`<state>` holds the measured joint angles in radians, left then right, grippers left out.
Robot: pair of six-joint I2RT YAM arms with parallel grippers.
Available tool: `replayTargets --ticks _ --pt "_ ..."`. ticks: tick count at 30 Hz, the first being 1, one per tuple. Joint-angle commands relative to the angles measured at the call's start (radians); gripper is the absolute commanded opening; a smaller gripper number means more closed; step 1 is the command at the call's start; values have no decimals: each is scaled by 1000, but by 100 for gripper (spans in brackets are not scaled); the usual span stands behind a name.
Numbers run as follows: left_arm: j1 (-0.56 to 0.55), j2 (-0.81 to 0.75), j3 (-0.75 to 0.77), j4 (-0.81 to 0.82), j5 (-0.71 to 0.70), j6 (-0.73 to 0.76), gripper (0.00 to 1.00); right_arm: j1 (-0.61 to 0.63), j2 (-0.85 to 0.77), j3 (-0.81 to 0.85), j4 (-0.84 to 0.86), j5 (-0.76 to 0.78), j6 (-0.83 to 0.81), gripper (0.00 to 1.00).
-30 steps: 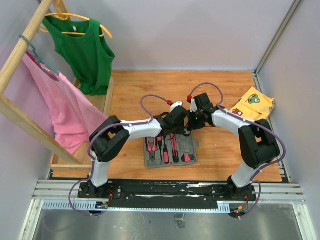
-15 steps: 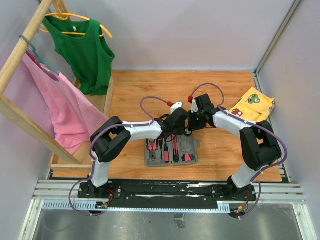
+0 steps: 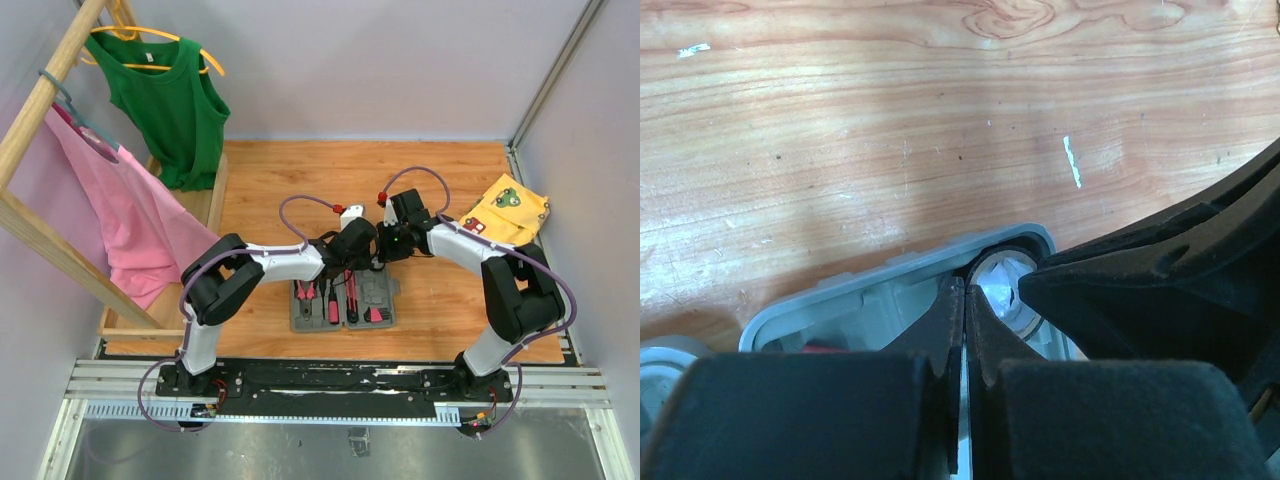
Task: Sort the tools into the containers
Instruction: Adjust the engineering item in the storage box.
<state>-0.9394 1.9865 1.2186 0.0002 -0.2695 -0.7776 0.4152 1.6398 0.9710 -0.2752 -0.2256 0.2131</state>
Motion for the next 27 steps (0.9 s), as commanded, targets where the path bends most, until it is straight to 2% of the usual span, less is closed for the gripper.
replayTargets --ticks 1,27 --pt "-20 150 -81 -213 4 14 0 -7 -5 -35 -57 2 13 12" --pt "-27 239 -150 -274 8 0 0 20 -18 -90 -40 19 47 12"
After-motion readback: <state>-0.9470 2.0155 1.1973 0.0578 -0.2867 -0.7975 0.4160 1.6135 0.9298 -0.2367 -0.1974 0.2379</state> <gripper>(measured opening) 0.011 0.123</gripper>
